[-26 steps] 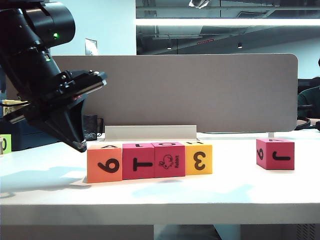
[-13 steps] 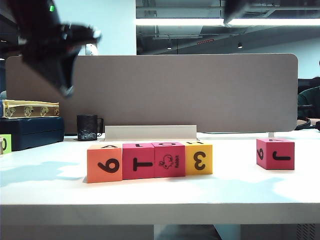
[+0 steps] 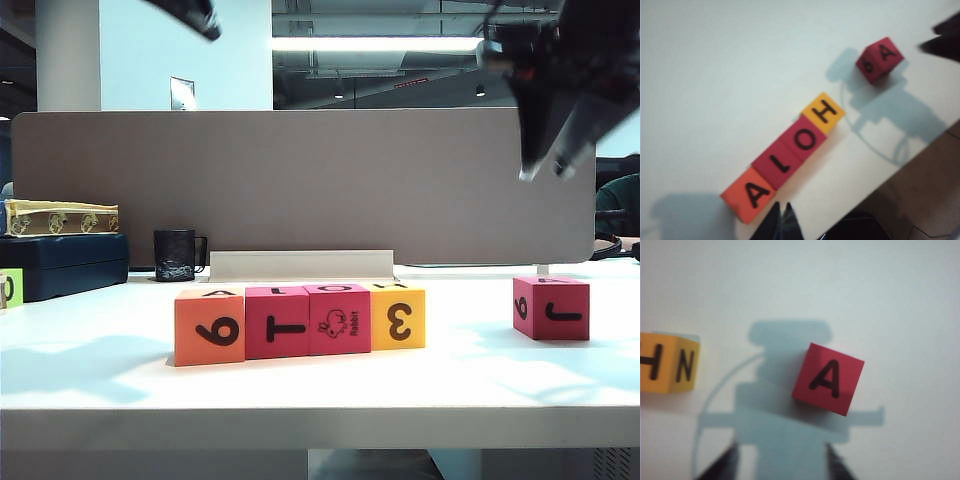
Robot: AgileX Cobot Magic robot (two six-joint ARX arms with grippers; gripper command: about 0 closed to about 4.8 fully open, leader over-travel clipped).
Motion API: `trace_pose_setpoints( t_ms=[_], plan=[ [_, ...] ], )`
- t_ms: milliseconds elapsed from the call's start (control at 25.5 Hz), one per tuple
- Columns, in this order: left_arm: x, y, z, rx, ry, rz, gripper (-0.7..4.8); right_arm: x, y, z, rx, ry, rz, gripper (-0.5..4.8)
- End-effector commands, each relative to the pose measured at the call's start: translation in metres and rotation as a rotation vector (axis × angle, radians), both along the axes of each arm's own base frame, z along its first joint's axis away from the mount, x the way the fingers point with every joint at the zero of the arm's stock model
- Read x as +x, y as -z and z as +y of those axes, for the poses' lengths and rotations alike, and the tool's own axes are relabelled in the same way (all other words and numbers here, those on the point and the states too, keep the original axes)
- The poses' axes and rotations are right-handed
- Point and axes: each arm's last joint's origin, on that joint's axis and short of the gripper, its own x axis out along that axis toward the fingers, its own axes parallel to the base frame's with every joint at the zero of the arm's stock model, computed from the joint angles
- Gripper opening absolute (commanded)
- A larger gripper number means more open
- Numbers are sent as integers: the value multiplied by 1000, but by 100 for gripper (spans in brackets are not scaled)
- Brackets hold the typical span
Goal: Select the appropriate blocks from the scattered letter blocks on the table and arrange them in a row to spell out "ALOHA".
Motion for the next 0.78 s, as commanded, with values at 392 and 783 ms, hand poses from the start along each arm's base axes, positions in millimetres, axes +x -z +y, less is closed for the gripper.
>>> trace_pose_setpoints(
  t_ms=[392, 783],
  plan=[
    [-21, -5, -13, -5, 93, -5, -6, 39, 57, -4, -46, 54, 173, 432],
    [-21, -5, -12, 0, 91, -1, -6, 52, 64, -9, -35, 82, 134, 443]
  ],
)
